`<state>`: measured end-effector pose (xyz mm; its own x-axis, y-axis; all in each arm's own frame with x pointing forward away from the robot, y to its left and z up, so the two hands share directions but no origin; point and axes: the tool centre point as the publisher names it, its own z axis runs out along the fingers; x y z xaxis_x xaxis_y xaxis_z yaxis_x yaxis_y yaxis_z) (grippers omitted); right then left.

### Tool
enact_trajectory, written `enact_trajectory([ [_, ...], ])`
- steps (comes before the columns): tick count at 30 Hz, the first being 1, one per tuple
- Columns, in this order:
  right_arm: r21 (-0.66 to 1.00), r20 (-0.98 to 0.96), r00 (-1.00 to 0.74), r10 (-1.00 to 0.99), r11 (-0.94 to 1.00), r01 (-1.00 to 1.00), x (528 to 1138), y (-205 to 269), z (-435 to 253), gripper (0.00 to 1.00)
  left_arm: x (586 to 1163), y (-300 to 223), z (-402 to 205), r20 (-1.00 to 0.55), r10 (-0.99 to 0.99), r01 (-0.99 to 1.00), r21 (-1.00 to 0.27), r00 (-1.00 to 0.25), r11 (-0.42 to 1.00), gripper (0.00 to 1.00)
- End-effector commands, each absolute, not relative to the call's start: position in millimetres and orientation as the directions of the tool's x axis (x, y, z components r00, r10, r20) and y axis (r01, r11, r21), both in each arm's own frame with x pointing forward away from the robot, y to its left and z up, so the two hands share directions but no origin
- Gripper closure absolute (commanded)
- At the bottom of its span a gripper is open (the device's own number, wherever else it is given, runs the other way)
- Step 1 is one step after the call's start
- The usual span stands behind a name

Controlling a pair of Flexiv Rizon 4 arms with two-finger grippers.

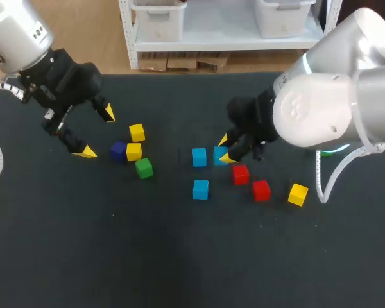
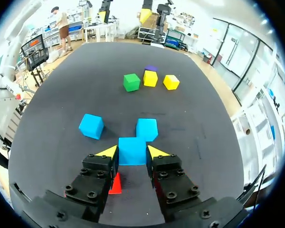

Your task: Place the blue cubes, place green cubes on the blue cubes, place the yellow cubes on the green cubes, then place the red cubes on the yellow cubes, and place purple cube on the red cubes.

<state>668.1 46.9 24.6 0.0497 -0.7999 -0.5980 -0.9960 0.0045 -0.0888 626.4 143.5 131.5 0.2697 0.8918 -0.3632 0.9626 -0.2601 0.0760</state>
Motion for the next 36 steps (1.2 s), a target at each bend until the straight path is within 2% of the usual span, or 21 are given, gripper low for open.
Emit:
enact_trajectory([
  [1, -0.092, -0.589, 0.039, -0.807, 0.019, -0.996, 670, 47, 21, 1.0, 626, 144, 131, -0.364, 0.891, 0.962, 0.079, 0.272, -0.261, 0.0],
  [36, -0.055, -0.585, -0.005, -0.811, 0.046, -0.997, 690, 53, -1, 1.0, 626, 144, 131, -0.364, 0.891, 0.962, 0.079, 0.272, -0.261, 0.0],
])
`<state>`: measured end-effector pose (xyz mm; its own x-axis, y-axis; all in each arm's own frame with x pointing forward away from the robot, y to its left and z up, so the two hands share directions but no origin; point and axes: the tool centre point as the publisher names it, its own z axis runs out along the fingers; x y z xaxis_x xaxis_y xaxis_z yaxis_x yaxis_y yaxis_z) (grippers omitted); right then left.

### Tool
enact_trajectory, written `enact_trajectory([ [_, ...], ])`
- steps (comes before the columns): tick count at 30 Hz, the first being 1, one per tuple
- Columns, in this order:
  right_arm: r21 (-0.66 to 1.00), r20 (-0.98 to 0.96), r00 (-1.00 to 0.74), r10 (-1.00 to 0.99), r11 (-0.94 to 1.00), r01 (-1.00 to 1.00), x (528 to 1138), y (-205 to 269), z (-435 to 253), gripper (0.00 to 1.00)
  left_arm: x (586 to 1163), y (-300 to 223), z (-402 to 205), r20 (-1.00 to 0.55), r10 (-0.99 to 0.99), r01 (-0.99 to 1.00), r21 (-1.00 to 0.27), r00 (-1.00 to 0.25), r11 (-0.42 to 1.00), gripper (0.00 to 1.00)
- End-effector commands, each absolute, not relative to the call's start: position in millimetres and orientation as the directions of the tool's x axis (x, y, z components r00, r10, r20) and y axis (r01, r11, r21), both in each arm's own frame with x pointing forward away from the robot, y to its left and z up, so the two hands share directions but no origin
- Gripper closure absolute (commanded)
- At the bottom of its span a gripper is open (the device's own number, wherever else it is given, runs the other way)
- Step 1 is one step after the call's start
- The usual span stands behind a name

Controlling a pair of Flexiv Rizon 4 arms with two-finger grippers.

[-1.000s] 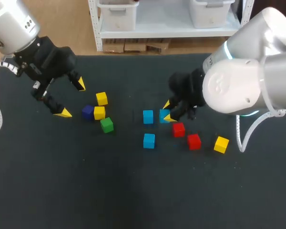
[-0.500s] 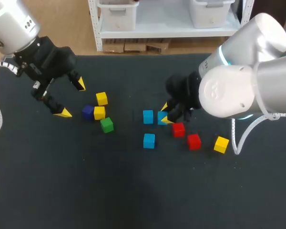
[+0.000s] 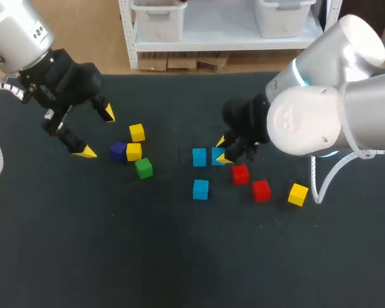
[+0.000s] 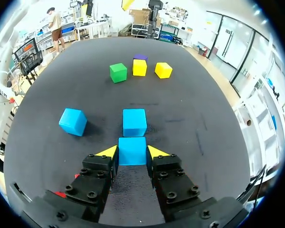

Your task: Place the blue cubes, place green cubes on the blue cubes, place the yellow cubes on the green cubes, then place the red cubes on the yellow cubes, and place purple cube on the red cubes.

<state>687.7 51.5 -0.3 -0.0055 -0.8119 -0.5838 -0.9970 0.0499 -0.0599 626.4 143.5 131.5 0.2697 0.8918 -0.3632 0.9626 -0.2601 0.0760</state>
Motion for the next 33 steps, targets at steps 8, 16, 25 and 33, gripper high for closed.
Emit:
enact_trajectory([
  [8, -0.047, -0.582, -0.006, -0.813, 0.042, -0.998, 689.3, 54.7, -3.4, 1.0, 626.0, 144.3, 131.0, -0.364, 0.891, 0.962, 0.079, 0.272, -0.261, 0.0],
  [16, -0.046, -0.581, -0.006, -0.814, 0.04, -0.998, 690.4, 55.8, -4.1, 1.0, 626.0, 144.3, 131.0, -0.364, 0.891, 0.962, 0.079, 0.272, -0.261, 0.0],
  [25, -0.044, -0.577, -0.011, -0.816, 0.044, -0.998, 692.0, 52.6, -5.2, 1.0, 626.0, 144.3, 131.0, -0.364, 0.891, 0.962, 0.079, 0.272, -0.261, 0.0],
  [33, -0.042, -0.577, -0.013, -0.817, 0.045, -0.998, 692.7, 51.7, -5.7, 1.0, 626.0, 144.3, 131.0, -0.364, 0.891, 0.962, 0.079, 0.272, -0.261, 0.0],
])
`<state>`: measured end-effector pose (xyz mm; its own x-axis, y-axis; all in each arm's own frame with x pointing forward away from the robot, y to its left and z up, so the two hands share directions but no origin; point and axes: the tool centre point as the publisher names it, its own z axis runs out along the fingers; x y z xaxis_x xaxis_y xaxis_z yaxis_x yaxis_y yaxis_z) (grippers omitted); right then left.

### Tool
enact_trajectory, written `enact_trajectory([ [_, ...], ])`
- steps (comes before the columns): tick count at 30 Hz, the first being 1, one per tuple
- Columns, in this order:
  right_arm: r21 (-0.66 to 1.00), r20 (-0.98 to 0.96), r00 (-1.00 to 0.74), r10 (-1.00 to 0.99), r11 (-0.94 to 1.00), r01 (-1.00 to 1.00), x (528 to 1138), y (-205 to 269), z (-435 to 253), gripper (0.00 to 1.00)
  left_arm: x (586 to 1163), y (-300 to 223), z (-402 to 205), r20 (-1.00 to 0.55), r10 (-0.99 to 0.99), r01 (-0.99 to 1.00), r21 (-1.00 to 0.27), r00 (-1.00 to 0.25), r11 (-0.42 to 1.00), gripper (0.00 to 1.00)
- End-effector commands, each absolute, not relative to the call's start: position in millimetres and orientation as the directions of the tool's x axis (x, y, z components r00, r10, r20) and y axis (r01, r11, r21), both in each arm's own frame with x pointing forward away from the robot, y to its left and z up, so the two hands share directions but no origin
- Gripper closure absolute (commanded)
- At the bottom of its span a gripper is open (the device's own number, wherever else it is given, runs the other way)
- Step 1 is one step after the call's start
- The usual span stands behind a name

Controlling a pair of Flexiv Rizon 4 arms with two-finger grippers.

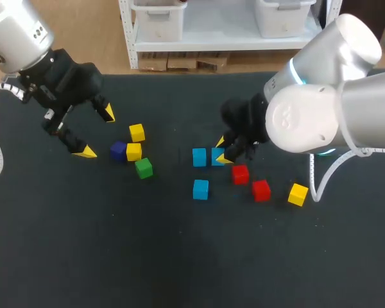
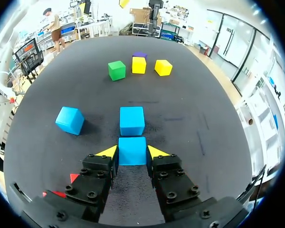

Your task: Place the blue cubes, place green cubes on the blue cubes, place the yellow cubes on the green cubes, then place the red cubes on the yellow cubes, and place purple cube on the red cubes.

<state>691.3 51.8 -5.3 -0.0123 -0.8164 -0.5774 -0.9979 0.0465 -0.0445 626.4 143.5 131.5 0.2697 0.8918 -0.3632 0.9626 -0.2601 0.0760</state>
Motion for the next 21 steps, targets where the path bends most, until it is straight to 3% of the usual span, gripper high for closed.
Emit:
enact_trajectory([
  [1, -0.042, -0.577, -0.013, -0.816, 0.045, -0.998, 692.9, 51.8, -5.9, 1.0, 626.0, 144.3, 131.0, -0.364, 0.891, 0.962, 0.079, 0.272, -0.261, 0.0],
  [12, -0.036, -0.577, -0.016, -0.817, 0.045, -0.998, 692.6, 51.4, -7.2, 0.96, 626.0, 144.3, 131.0, -0.364, 0.891, 0.962, 0.079, 0.272, -0.261, 0.0],
  [18, -0.034, -0.577, -0.015, -0.816, 0.042, -0.999, 692.9, 51.8, -7.7, 0.7, 626.0, 144.3, 131.0, -0.364, 0.891, 0.962, 0.079, 0.272, -0.261, 0.0],
  [21, -0.034, -0.577, -0.015, -0.816, 0.043, -0.998, 693.4, 51.9, -7.5, 0.64, 626.0, 144.3, 131.0, -0.364, 0.891, 0.962, 0.079, 0.272, -0.261, 0.0],
])
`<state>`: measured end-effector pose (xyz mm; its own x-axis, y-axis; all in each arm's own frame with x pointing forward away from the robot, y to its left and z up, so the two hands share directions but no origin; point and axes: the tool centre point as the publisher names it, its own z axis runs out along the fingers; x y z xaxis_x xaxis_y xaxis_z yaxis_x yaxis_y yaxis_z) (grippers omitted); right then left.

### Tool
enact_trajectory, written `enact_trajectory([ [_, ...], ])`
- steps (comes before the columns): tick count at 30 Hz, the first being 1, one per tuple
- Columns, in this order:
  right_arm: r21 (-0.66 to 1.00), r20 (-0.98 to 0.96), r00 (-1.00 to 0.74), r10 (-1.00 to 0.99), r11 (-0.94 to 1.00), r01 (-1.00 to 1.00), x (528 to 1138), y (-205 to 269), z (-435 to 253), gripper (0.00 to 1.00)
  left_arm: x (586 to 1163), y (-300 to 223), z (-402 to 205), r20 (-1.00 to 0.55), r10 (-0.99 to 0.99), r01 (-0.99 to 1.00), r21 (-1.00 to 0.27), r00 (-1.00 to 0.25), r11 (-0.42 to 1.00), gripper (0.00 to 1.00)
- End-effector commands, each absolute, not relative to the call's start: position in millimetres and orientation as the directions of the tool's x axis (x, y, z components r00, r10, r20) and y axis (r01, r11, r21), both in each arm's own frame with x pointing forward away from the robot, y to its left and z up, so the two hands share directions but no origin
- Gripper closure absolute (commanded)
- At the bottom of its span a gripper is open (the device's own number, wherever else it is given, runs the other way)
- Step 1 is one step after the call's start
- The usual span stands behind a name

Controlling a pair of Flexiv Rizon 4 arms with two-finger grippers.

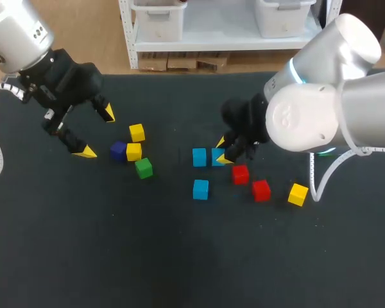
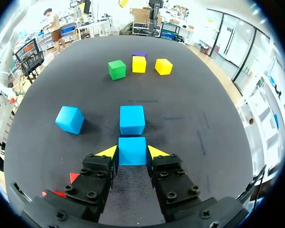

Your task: Place the blue cubes, place green cubes on the blue cubes, place the yellow cubes on the green cubes, then place the red cubes on the yellow cubes, and place purple cube on the red cubes.

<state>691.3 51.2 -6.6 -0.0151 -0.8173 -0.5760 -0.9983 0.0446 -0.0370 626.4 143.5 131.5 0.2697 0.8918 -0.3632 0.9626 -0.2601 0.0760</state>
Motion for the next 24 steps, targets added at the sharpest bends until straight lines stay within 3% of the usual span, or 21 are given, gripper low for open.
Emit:
enact_trajectory([
  [1, -0.034, -0.578, -0.015, -0.816, 0.043, -0.998, 693, 52, -8, 0.63, 626, 144, 131, -0.364, 0.891, 0.962, 0.079, 0.272, -0.261, 0.0],
  [5, -0.034, -0.579, -0.015, -0.815, 0.042, -0.999, 694, 52, -7, 0.58, 626, 144, 131, -0.364, 0.891, 0.962, 0.079, 0.272, -0.261, 0.0],
  [10, -0.033, -0.579, -0.014, -0.815, 0.041, -0.999, 694, 52, -7, 0.44, 626, 144, 131, -0.364, 0.891, 0.962, 0.079, 0.272, -0.261, 0.0],
  [11, -0.033, -0.579, -0.014, -0.815, 0.041, -0.999, 694, 52, -7, 0.32, 626, 144, 131, -0.364, 0.891, 0.962, 0.079, 0.272, -0.261, 0.0],
  [13, -0.034, -0.579, -0.015, -0.815, 0.042, -0.999, 695, 51, -6, 0.24, 626, 144, 131, -0.364, 0.891, 0.962, 0.079, 0.272, -0.261, 0.0],
  [15, -0.035, -0.579, -0.017, -0.815, 0.046, -0.998, 695, 50, -4, 0.0, 626, 144, 131, -0.364, 0.891, 0.962, 0.079, 0.272, -0.261, 0.0],
  [24, -0.068, -0.645, -0.025, -0.764, 0.09, -0.994, 694, 35, 25, 0.0, 626, 144, 131, -0.364, 0.891, 0.962, 0.079, 0.272, -0.261, 0.0],
])
